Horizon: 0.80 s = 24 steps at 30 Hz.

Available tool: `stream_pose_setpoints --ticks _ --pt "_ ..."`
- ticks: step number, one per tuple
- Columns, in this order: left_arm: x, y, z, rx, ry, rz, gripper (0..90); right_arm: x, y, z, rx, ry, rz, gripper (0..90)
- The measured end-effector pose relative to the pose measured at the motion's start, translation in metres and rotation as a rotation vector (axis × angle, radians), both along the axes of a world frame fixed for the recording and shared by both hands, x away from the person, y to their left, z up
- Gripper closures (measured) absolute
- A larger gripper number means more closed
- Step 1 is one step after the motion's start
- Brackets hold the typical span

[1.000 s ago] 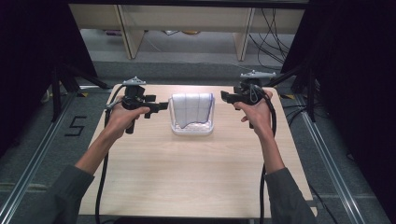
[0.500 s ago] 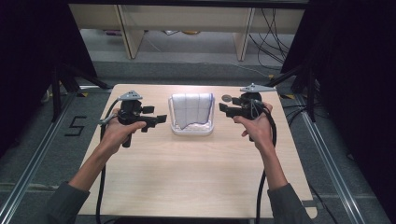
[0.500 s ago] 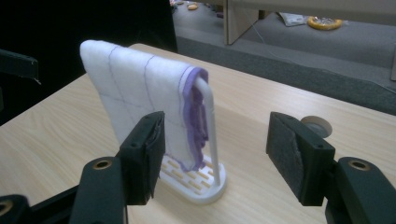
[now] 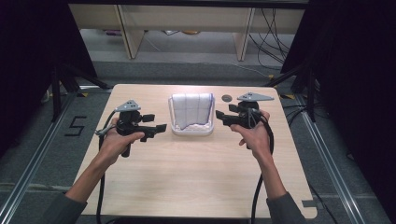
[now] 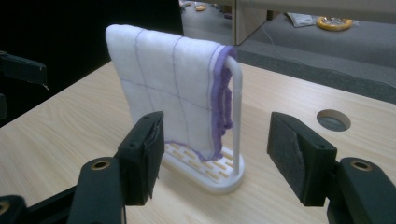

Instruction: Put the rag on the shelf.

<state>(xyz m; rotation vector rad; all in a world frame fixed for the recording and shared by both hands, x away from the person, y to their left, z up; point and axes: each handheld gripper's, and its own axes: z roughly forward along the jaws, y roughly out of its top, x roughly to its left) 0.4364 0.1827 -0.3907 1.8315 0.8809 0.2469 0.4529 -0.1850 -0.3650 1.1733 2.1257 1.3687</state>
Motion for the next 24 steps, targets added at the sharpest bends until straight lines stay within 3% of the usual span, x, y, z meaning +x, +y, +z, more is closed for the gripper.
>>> stream_pose_setpoints --ticks 6,9,10,15,17,18,24 --pt "-0.005 -0.001 -0.005 -0.006 -0.008 -0.006 25.6 -0.008 0.004 -0.006 -0.001 -0.003 -0.007 35.4" --pt "-0.007 -0.001 -0.006 0.015 -0.018 0.001 25.7 -0.008 0.002 -0.009 0.002 -0.005 -0.007 34.3" --pt "-0.007 0.000 -0.007 0.011 -0.018 -0.007 25.6 -0.010 0.003 -0.010 0.004 0.016 -0.018 34.0" --pt "-0.012 0.002 -0.013 0.018 -0.011 -0.015 25.5 -0.011 0.003 -0.017 0.016 0.026 0.002 33.2" --pt "-0.014 0.003 -0.014 0.031 -0.016 -0.015 25.5 -0.015 0.006 -0.018 0.024 0.046 -0.014 33.1" --pt "-0.016 0.003 -0.014 0.030 -0.019 -0.006 25.4 -0.014 0.005 -0.019 0.001 0.027 0.005 33.0" --pt "-0.020 0.003 -0.020 0.030 -0.015 -0.021 25.3 -0.016 0.006 -0.022 0.018 0.029 0.011 32.6"
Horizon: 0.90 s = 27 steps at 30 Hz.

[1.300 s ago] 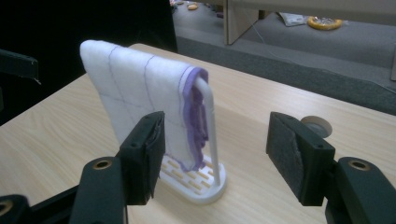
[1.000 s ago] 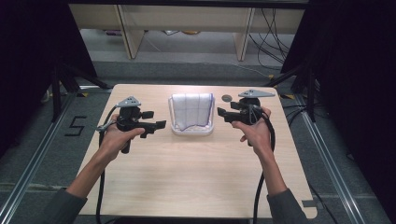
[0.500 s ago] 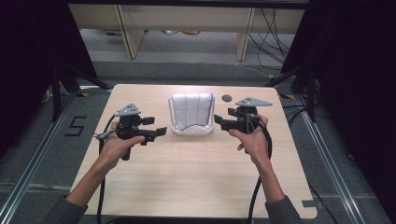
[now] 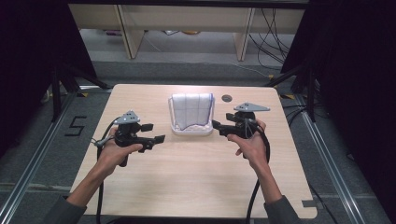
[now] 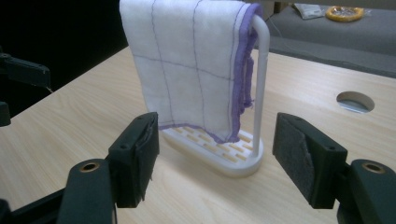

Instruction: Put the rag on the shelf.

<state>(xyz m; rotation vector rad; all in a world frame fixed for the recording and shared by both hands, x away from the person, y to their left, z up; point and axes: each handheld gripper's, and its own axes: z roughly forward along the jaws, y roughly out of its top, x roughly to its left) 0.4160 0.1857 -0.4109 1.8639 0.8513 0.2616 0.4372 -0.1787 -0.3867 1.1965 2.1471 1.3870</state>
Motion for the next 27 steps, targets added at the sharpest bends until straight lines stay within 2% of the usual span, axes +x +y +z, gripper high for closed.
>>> stream_pose_setpoints --ticks 2,3,4,5,6,7,9,10,11,12,13,14,16,17,19,20,21,23,24,25,26,27 --pt "-0.001 -0.001 -0.003 0.012 -0.005 0.003 25.3 -0.001 0.001 -0.004 -0.011 -0.011 -0.005 32.6" --pt "-0.002 -0.002 -0.005 0.028 0.009 -0.004 25.2 -0.002 0.002 -0.005 0.003 0.016 -0.002 32.5" --pt "-0.001 -0.002 -0.007 0.021 0.006 -0.018 25.1 -0.002 0.003 -0.007 -0.004 0.016 0.006 32.5" --pt "-0.003 -0.003 -0.008 0.034 0.013 -0.011 25.1 -0.002 0.003 -0.008 -0.026 0.008 0.008 32.3" --pt "-0.003 -0.004 -0.010 0.031 0.010 -0.014 25.1 -0.004 0.005 -0.010 -0.011 0.038 0.010 31.9" --pt "-0.004 -0.005 -0.012 0.034 0.017 -0.019 25.0 -0.004 0.006 -0.012 -0.012 0.032 0.010 31.7" --pt "-0.006 -0.007 -0.017 0.036 0.025 -0.023 25.0 -0.006 0.009 -0.015 -0.017 0.047 0.012 31.5" --pt "-0.007 -0.009 -0.019 0.046 0.029 -0.024 25.0 -0.007 0.009 -0.016 -0.033 0.033 0.015 31.2" --pt "-0.008 -0.010 -0.021 0.048 0.025 -0.028 24.9 -0.009 0.011 -0.017 -0.031 0.059 0.020 30.8" --pt "-0.009 -0.011 -0.023 0.051 0.028 -0.037 24.7 -0.008 0.011 -0.018 -0.040 0.040 0.031 30.7" --pt "-0.010 -0.011 -0.024 0.051 0.025 -0.034 24.2 -0.011 0.014 -0.019 -0.022 0.065 0.030 30.2" --pt "-0.011 -0.011 -0.025 0.054 0.027 -0.034 23.6 -0.011 0.014 -0.021 -0.036 0.052 0.027 29.7" --pt "-0.013 -0.012 -0.029 0.057 0.026 -0.027 23.2 -0.013 0.017 -0.024 -0.044 0.074 0.042 29.6" --pt "-0.014 -0.012 -0.030 0.054 0.029 -0.029 22.7 -0.013 0.018 -0.025 -0.063 0.062 0.047 29.6" --pt "-0.018 -0.012 -0.033 0.052 0.029 -0.029 22.4 -0.013 0.022 -0.029 -0.051 0.073 0.063 29.6" --pt "-0.019 -0.011 -0.035 0.053 0.036 -0.038 22.4 -0.015 0.025 -0.030 -0.041 0.086 0.054 29.6" --pt "-0.021 -0.011 -0.037 0.057 0.036 -0.034 22.2 -0.016 0.025 -0.031 -0.050 0.076 0.061 29.5" --pt "-0.024 -0.010 -0.042 0.068 0.037 -0.030 22.0 -0.018 0.027 -0.033 -0.075 0.084 0.064 29.1" --pt "-0.026 -0.009 -0.045 0.059 0.045 -0.034 22.0 -0.018 0.027 -0.034 -0.067 0.075 0.066 29.1" --pt "-0.028 -0.009 -0.047 0.068 0.051 -0.040 22.0 -0.020 0.027 -0.034 -0.081 0.084 0.057 29.1" --pt "-0.031 -0.009 -0.050 0.068 0.054 -0.037 22.0 -0.022 0.028 -0.034 -0.074 0.095 0.062 29.1" --pt "-0.032 -0.007 -0.052 0.069 0.059 -0.050 22.0 -0.022 0.028 -0.036 -0.075 0.084 0.063 29.1"
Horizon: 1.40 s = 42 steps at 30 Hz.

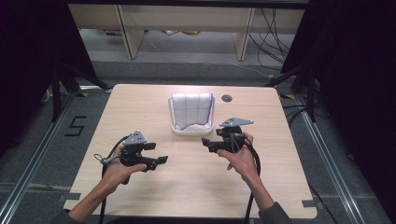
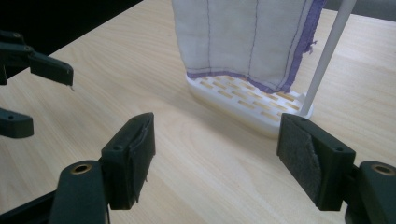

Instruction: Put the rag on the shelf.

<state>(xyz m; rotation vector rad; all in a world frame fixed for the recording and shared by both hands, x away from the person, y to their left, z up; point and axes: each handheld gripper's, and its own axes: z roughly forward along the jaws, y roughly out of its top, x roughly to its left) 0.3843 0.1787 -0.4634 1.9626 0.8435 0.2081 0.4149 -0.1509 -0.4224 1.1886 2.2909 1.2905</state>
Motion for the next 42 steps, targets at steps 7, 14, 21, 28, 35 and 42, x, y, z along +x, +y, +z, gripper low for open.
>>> stream_pose_setpoints --ticks 7,14,21,28,35,42 --pt "-0.013 0.005 -0.011 0.009 0.011 0.016 22.0 -0.014 0.001 -0.005 0.012 0.031 0.001 28.3" --pt "-0.029 0.008 -0.017 0.020 0.009 -0.005 21.9 -0.030 -0.006 -0.014 0.020 0.015 0.019 27.0" --pt "-0.044 0.015 -0.020 -0.001 0.009 0.004 21.5 -0.041 -0.011 -0.021 0.017 0.033 0.014 25.8" --pt "-0.056 0.018 -0.027 0.006 0.018 -0.008 20.4 -0.058 -0.014 -0.028 0.034 0.036 0.017 18.4" --pt "-0.067 0.019 -0.030 0.017 0.000 -0.019 19.5 -0.071 -0.014 -0.042 0.014 0.060 0.047 17.0" --pt "-0.076 0.017 -0.034 0.034 0.006 -0.034 19.3 -0.085 -0.014 -0.049 -0.005 0.071 0.047 17.0"
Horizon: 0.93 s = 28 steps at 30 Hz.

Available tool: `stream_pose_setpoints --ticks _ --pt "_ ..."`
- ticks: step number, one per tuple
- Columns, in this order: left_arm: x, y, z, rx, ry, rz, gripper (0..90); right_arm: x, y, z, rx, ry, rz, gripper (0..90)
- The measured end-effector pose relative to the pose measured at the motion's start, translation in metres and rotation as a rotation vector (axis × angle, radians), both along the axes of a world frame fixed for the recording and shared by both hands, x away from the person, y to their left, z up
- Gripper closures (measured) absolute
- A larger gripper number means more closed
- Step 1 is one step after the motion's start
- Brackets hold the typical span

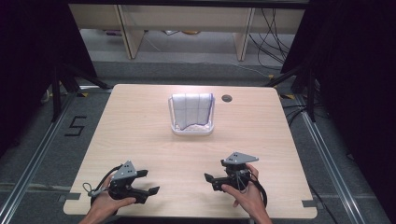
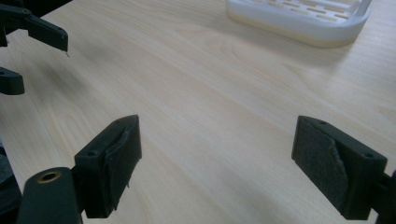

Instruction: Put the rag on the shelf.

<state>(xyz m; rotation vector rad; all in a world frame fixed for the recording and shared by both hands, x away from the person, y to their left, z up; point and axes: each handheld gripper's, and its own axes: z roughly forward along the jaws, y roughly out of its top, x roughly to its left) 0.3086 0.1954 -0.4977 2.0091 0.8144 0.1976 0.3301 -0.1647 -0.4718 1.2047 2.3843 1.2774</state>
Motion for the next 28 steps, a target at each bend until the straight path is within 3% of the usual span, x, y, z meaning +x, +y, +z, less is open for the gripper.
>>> stream_pose_setpoints --ticks 2,6,11,15,16,17,19,21,25,28 --pt "-0.002 -0.002 -0.001 -0.003 0.003 -0.007 19.3 -0.003 -0.001 -0.005 -0.023 -0.038 -0.003 17.0" --pt "-0.006 -0.003 -0.004 0.027 0.015 -0.023 19.1 -0.017 -0.001 -0.011 -0.057 -0.026 -0.010 16.9" --pt "-0.011 -0.004 -0.005 0.045 0.014 -0.020 19.1 -0.032 -0.004 -0.016 -0.038 -0.002 0.008 16.8" --pt "-0.018 -0.006 -0.005 0.048 0.019 -0.031 19.3 -0.041 -0.008 -0.015 -0.044 0.002 -0.015 16.7" --pt "-0.019 -0.007 -0.006 0.048 0.015 -0.043 19.2 -0.042 -0.010 -0.015 -0.045 -0.007 -0.018 16.7" --pt "-0.019 -0.007 -0.006 0.065 0.016 -0.052 19.2 -0.043 -0.009 -0.016 -0.014 0.011 -0.012 16.7" --pt "-0.019 -0.008 -0.007 0.084 0.018 -0.066 19.3 -0.043 -0.010 -0.015 -0.038 0.004 -0.016 16.7" --pt "-0.016 -0.008 -0.009 0.058 0.019 -0.048 19.3 -0.042 -0.010 -0.016 -0.045 -0.015 -0.016 16.8" --pt "-0.012 -0.002 -0.009 0.089 0.033 -0.035 19.5 -0.042 -0.009 -0.017 -0.043 -0.012 -0.007 17.3" --pt "-0.013 -0.004 -0.010 0.065 0.044 -0.036 19.6 -0.041 -0.009 -0.017 -0.068 -0.005 -0.004 17.5"
